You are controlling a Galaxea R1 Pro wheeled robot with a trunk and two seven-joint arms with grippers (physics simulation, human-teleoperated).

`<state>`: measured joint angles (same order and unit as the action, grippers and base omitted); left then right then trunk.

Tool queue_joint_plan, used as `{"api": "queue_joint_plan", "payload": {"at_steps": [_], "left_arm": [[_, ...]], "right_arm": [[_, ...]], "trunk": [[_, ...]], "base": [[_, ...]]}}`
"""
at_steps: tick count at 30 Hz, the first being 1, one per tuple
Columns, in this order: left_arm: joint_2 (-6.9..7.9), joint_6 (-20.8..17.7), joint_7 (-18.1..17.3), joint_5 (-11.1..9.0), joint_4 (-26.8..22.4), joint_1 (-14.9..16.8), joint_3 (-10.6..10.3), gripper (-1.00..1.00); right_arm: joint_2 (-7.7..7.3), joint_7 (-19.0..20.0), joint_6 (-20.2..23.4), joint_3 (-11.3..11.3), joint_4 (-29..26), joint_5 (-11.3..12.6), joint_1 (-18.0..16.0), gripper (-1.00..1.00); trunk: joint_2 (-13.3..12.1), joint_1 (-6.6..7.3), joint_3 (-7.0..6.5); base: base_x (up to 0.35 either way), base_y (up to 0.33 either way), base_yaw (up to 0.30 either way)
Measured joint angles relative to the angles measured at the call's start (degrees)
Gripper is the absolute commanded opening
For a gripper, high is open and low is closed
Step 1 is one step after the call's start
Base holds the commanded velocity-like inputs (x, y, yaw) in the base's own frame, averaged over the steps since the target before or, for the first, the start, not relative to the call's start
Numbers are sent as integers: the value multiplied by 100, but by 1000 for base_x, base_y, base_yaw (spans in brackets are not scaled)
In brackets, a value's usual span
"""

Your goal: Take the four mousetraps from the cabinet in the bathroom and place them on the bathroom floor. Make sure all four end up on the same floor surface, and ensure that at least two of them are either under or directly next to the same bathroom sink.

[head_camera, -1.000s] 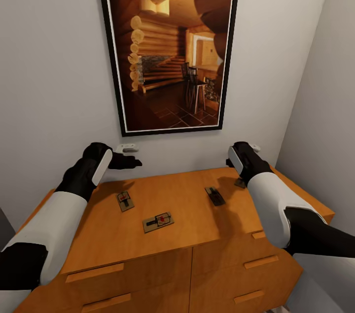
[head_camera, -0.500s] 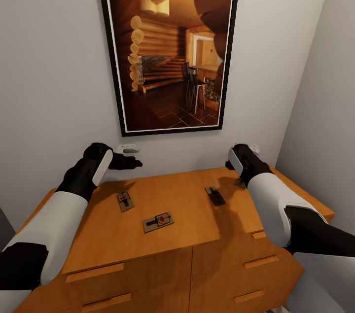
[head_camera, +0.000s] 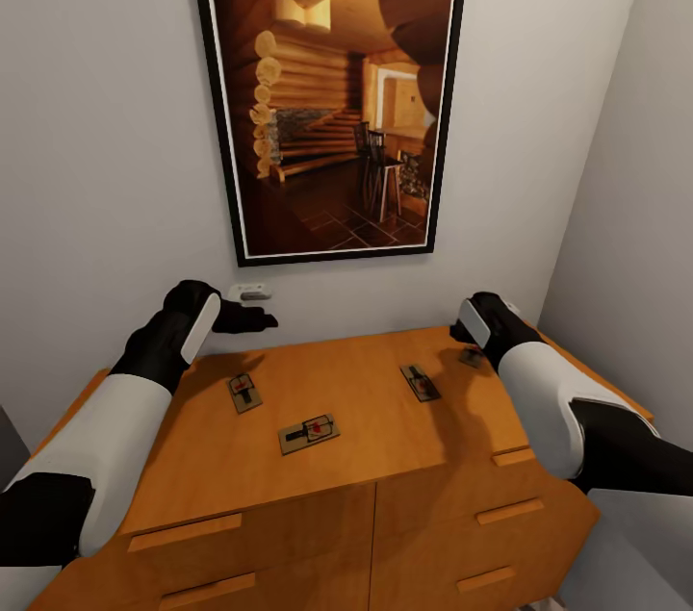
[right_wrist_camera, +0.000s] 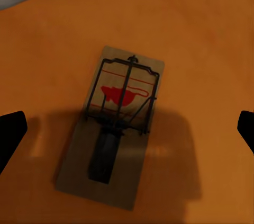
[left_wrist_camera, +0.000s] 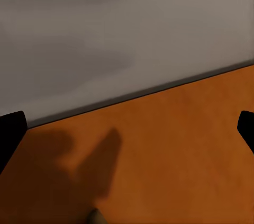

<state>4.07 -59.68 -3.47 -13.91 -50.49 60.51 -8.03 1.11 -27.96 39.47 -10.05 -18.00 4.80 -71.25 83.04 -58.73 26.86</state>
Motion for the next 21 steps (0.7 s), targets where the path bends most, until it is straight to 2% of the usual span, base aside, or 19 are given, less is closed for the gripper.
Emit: {"api": "queue_joint_plan", "payload": {"at_steps": [21], "left_arm": [[0,1,0,0,53,0,0,100]], "right_arm": [[-8,4,-25,2,24,50,0,100]], "trunk": [[0,0,0]], "base": [[0,0,0]]}}
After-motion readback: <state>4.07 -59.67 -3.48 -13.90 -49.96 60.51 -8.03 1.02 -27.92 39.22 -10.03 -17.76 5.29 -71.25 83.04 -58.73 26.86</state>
